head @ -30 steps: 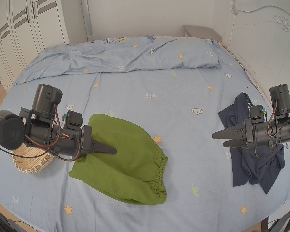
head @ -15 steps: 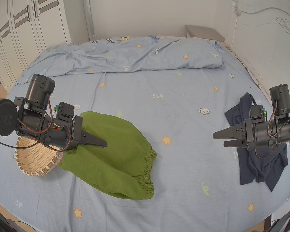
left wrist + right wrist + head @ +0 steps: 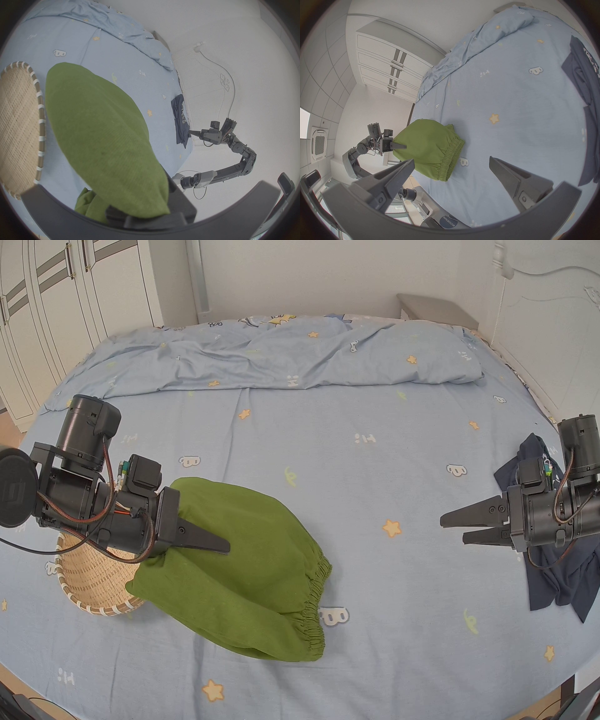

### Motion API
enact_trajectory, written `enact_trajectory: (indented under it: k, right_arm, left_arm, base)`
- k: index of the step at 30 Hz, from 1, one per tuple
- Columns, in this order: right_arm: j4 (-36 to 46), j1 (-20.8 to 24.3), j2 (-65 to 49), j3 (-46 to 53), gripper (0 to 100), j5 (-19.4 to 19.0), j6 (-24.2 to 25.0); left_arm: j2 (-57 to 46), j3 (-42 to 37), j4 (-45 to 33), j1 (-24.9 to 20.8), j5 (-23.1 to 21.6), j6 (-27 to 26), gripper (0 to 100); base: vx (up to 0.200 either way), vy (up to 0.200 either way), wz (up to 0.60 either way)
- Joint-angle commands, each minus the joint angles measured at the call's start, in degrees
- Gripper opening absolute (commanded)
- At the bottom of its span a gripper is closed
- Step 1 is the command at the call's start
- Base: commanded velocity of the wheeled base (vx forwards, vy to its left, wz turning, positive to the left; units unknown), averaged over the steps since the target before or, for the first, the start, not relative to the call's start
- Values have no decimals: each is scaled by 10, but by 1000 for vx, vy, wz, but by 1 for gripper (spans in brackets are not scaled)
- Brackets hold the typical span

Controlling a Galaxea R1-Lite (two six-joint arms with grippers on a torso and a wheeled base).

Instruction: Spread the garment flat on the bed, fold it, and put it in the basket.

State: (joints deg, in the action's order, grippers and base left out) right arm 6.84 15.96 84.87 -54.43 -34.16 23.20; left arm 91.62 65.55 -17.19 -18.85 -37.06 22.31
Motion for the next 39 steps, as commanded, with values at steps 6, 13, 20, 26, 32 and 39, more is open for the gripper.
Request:
enact_trajectory:
  k: [6,13,20,26,32,39]
  right_arm:
    - [0,0,-4,1,100,0,0]
    - [0,0,-5,2,100,1,1]
    - [0,2,-4,4,100,3,0]
    - [-2,0,-4,4,100,4,0]
    - [-2,0,-4,4,100,4,0]
    - [-2,0,-5,4,100,4,-1]
  left_arm:
    - [-12,-10,1,-13,2,-13,0]
    - [-55,-6,2,-15,3,-26,0]
    - [-94,10,11,-14,1,-42,0]
    - [-112,2,57,6,14,-44,0]
    - [-116,-30,162,101,42,-37,0]
    - [-129,-78,274,191,38,-24,0]
  base:
    - [0,0,0]
    - [0,0,0]
    - [0,0,0]
    - [0,0,0]
    - [0,0,0]
    - [0,0,0]
